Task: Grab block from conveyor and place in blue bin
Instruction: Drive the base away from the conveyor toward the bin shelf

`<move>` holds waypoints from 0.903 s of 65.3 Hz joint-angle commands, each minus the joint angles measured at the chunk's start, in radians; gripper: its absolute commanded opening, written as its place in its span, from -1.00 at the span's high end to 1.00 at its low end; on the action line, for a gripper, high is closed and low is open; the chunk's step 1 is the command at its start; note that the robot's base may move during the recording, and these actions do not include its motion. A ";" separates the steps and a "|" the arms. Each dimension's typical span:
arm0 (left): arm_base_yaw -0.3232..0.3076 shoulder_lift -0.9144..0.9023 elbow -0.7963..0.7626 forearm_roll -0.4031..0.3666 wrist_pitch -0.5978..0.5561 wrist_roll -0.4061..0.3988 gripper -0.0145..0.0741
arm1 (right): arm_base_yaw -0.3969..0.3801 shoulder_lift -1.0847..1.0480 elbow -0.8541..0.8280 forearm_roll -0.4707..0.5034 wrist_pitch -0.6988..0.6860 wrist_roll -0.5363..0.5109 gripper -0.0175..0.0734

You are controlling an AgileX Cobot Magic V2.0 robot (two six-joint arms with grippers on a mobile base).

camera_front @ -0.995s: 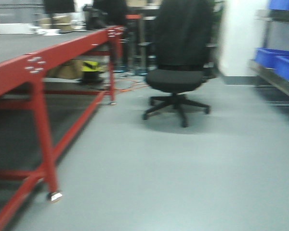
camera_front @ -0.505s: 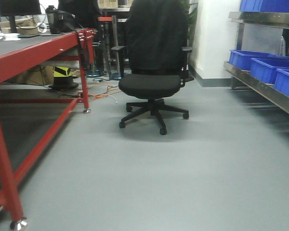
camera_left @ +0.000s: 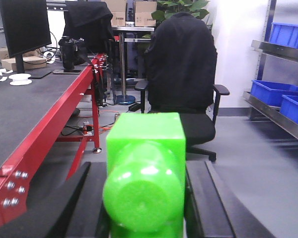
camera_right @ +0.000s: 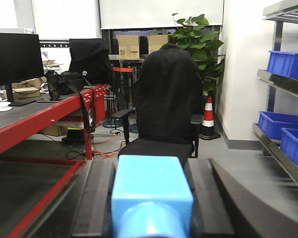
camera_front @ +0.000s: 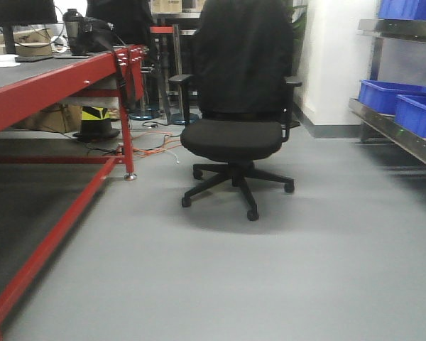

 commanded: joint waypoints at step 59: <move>-0.008 -0.004 -0.001 -0.004 -0.019 0.003 0.92 | 0.001 -0.003 -0.001 -0.008 -0.025 -0.002 0.97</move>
